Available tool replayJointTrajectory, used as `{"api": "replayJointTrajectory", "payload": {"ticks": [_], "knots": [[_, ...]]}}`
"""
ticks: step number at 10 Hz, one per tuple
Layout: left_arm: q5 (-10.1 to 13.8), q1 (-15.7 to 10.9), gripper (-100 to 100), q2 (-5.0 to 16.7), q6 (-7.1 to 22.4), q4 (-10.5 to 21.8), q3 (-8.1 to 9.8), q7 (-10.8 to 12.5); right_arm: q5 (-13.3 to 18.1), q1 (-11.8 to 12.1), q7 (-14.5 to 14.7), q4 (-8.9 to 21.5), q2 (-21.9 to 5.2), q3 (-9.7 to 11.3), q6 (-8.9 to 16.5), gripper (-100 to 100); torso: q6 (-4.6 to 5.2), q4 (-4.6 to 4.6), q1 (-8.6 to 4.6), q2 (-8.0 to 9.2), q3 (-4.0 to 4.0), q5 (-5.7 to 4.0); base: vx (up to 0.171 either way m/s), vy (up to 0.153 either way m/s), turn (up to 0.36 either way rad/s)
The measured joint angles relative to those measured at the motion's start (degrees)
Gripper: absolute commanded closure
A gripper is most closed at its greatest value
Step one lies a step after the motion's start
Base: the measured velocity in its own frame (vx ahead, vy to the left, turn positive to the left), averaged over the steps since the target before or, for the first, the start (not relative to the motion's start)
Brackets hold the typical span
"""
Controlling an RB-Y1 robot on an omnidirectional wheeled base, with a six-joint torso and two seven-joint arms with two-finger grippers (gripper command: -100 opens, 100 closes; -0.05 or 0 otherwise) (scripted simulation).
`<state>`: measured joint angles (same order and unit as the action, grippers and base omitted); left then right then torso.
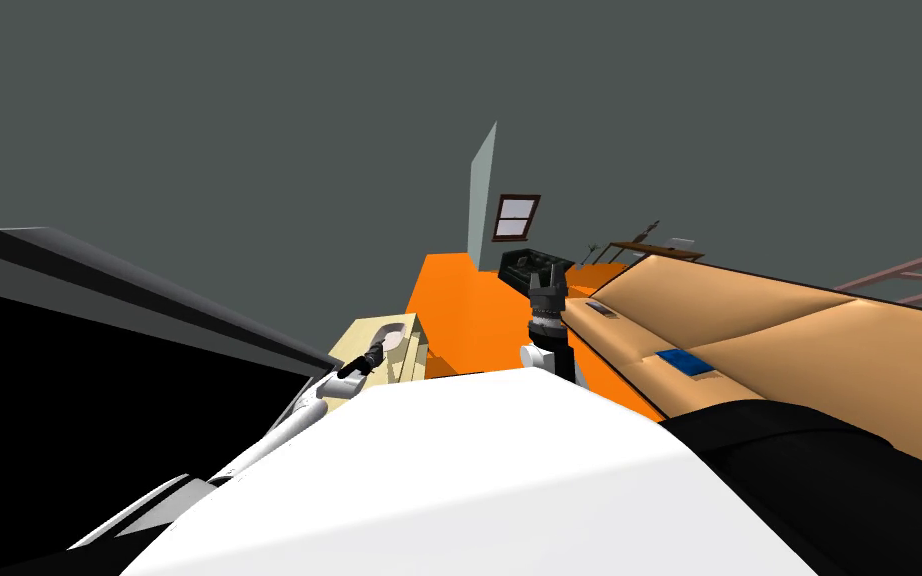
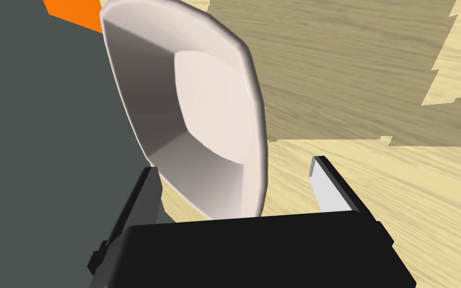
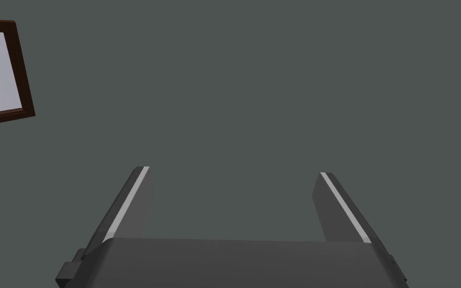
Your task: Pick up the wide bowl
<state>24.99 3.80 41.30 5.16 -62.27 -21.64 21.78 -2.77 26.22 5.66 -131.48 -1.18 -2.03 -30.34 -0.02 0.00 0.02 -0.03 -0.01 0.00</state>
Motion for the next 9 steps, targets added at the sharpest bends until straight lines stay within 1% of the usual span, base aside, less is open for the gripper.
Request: {"api": "replayJointTrajectory", "payload": {"ticks": [1,3,4,5,9], "knots": [[0.0,0.0,-100,0.0,0.0,0.0,0.02,0.0,0.0,0.0,0.0,0.0,0.0,0.0,0.0,0,0.00,0.00,-0.02,0.01,0.01,-0.01,0.034,0.032,-0.036],[-1.1,-0.4,-100,-2.2,-0.5,1.8,1.03,-0.8,0.0,0.0,0.0,0.0,0.0,0.0,0.0,0,0.01,-0.03,0.13,-0.15,-0.08,0.03,0.047,0.046,-0.038],[-1.5,-0.5,-100,-3.0,-0.8,2.5,1.38,-1.2,0.0,0.0,0.0,0.0,0.0,0.0,0.0,0,0.01,-0.03,0.12,-0.16,-0.09,0.03,0.020,0.016,-0.007],[-1.5,-0.5,100,-3.0,-0.9,2.6,1.42,-1.3,0.0,0.0,0.0,0.0,0.0,0.0,0.0,0,0.00,-0.02,0.04,-0.09,-0.06,0.01,0.000,0.000,0.000],[-1.5,-0.5,100,-3.0,-0.8,2.6,1.43,-1.2,0.0,0.0,0.0,0.0,0.0,0.0,0.0,0,0.02,0.02,-0.06,0.04,0.03,-0.02,0.001,0.001,-0.002]]}}
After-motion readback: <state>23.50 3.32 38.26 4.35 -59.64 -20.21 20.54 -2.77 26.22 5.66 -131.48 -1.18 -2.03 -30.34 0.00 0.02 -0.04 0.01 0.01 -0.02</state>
